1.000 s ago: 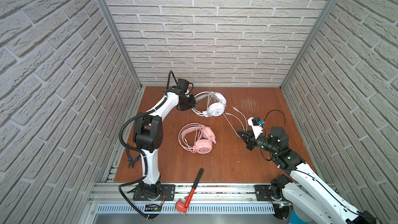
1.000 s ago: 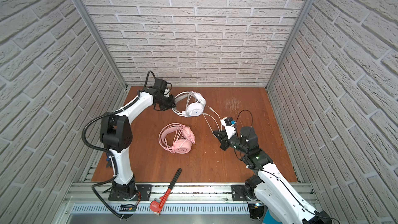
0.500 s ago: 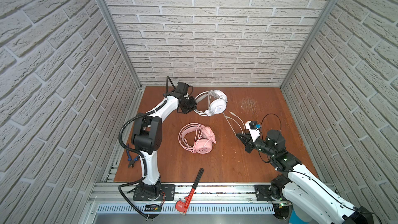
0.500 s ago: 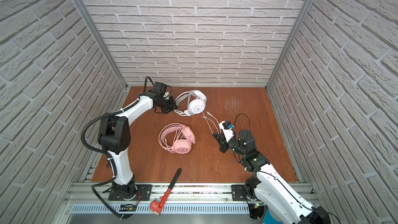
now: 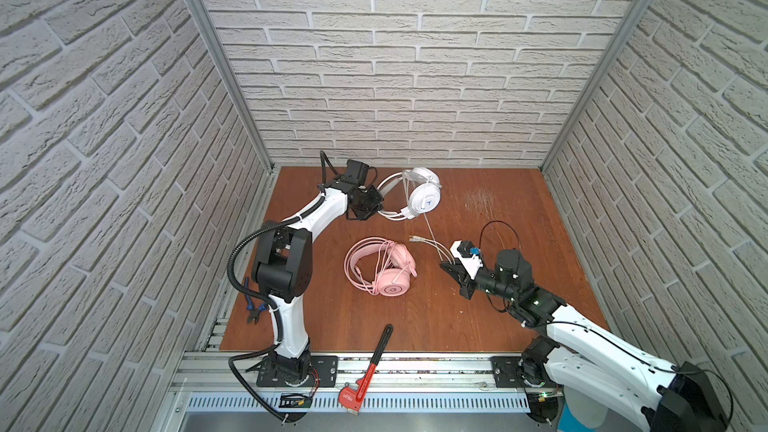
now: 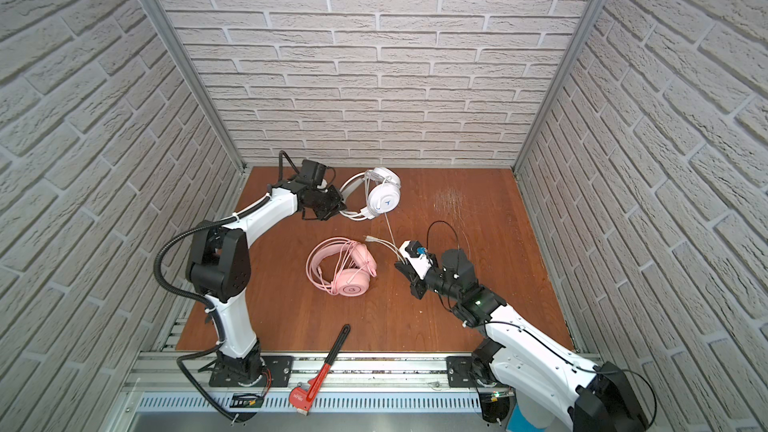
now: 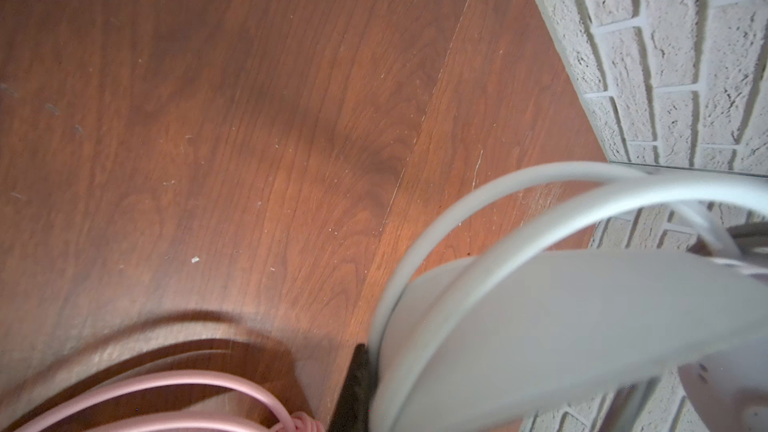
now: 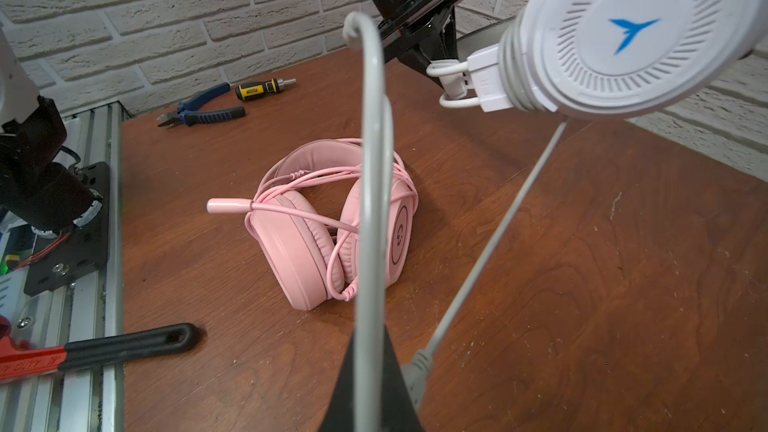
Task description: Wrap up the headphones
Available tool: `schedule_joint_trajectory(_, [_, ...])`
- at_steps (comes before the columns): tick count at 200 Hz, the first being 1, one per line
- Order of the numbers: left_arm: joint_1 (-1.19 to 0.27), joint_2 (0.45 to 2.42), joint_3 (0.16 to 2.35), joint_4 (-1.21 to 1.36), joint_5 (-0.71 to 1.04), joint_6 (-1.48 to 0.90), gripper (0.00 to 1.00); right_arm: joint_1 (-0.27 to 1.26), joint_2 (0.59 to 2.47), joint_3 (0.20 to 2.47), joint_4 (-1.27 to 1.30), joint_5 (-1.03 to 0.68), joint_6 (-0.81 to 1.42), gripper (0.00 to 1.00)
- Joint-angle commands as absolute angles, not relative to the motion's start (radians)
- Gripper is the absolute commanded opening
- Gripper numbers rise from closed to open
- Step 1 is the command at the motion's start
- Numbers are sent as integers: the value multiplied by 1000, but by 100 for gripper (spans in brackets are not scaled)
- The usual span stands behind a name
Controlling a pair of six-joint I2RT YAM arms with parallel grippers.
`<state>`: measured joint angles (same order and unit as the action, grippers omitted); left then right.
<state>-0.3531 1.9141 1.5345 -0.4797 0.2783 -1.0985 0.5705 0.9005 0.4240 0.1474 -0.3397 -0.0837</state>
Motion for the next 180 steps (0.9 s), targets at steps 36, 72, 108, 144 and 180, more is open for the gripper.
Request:
schedule_joint_trajectory(36, [-391,1926,1665,-428,56,-1135,0,614,1024,540,188,-433,-120,6])
schedule_joint_trajectory(72, [-428,1946,1672,-458,13,-1110,0,614,1097,613,245,-457,-76,6])
schedule_joint_trajectory(108, [-462,1963,1682,-498,-26,-1074,0,609,1162,715,247,-441,-18,6])
schedule_joint_trajectory(144, [-481,1949,1657,-498,-32,-1049,0,581,1174,756,273,-367,68,6])
schedule_joint_trajectory(180, [-519,1953,1675,-522,-46,-1014,0,548,1197,800,286,-325,127,7])
